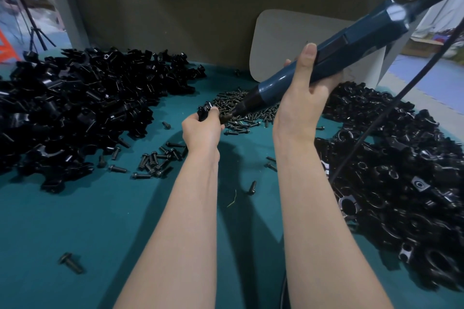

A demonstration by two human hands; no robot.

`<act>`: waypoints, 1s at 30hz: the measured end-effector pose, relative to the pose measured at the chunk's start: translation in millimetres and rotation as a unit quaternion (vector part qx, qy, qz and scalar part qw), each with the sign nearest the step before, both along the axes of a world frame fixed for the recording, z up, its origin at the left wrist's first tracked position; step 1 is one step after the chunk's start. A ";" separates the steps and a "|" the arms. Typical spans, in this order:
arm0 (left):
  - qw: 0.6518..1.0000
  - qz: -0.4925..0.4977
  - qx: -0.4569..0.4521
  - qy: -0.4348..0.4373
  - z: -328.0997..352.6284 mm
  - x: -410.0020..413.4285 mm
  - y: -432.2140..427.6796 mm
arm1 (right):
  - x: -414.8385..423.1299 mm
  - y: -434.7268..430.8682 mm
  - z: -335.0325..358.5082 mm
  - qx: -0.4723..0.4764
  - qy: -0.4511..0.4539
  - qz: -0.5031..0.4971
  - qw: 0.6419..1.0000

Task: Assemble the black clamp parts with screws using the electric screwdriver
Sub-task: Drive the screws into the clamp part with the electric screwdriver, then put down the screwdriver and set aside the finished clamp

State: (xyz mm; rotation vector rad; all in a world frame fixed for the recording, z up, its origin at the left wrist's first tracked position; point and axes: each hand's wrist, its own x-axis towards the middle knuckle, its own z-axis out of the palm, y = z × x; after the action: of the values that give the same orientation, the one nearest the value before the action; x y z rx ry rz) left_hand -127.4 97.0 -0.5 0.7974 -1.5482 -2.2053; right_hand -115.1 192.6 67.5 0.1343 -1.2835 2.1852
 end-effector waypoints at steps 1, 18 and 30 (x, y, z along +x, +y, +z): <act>1.000 0.002 0.000 0.000 0.1 0.1 -0.1 | 0.7 -1.2 -0.1 0.004 -0.002 0.001 1.000; 0.999 -0.004 -0.035 -0.003 1.3 2.2 -1.7 | 4.8 -0.2 0.5 0.033 0.029 0.054 0.998; 0.948 -0.121 -0.272 -0.113 8.4 11.5 -5.3 | 23.3 33.4 32.4 0.090 0.108 0.236 0.962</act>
State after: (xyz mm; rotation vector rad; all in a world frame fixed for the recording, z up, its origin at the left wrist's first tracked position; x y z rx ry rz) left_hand -115.9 91.7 7.9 0.7260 -2.3314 -1.7196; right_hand -91.8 226.0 100.0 0.8033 -1.4289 2.3449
